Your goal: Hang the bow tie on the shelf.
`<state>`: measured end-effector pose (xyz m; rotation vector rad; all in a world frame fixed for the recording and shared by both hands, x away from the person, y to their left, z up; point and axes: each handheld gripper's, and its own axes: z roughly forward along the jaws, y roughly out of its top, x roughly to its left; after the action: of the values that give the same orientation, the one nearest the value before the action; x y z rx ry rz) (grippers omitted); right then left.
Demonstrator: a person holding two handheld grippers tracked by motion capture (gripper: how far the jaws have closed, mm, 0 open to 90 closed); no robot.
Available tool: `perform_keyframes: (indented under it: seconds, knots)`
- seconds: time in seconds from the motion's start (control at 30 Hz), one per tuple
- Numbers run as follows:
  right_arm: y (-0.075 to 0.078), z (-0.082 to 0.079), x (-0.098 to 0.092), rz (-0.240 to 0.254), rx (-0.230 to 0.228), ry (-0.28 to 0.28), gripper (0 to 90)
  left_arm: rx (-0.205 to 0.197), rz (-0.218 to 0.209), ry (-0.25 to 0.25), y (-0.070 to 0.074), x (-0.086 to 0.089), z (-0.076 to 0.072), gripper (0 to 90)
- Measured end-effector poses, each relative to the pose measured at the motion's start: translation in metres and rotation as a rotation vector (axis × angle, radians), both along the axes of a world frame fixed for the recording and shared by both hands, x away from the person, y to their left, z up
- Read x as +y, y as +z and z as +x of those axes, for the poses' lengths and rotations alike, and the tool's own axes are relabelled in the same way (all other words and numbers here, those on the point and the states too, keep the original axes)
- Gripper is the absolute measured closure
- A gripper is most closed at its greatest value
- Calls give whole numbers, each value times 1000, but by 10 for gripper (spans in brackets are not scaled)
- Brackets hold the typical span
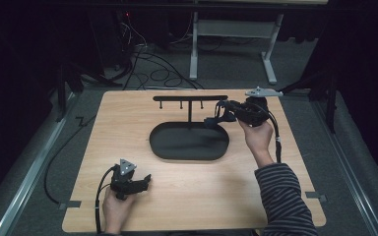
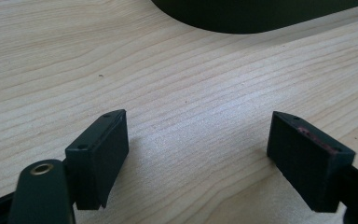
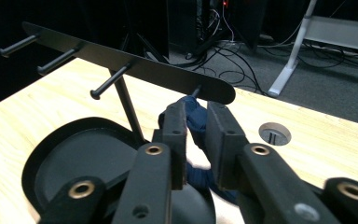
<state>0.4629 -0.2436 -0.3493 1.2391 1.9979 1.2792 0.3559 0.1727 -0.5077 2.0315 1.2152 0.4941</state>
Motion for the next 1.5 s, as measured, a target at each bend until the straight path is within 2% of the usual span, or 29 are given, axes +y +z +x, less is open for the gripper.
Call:
perform_keyframes:
  seconds: [0.7, 1.5]
  knots:
    - [11, -28, -21, 43, -1, 15, 586, 0, 1, -1, 0, 0, 0, 207]
    - [5, -62, -37, 60, 1, -27, 562, -6, 10, -5, 0, -1, 0, 204]
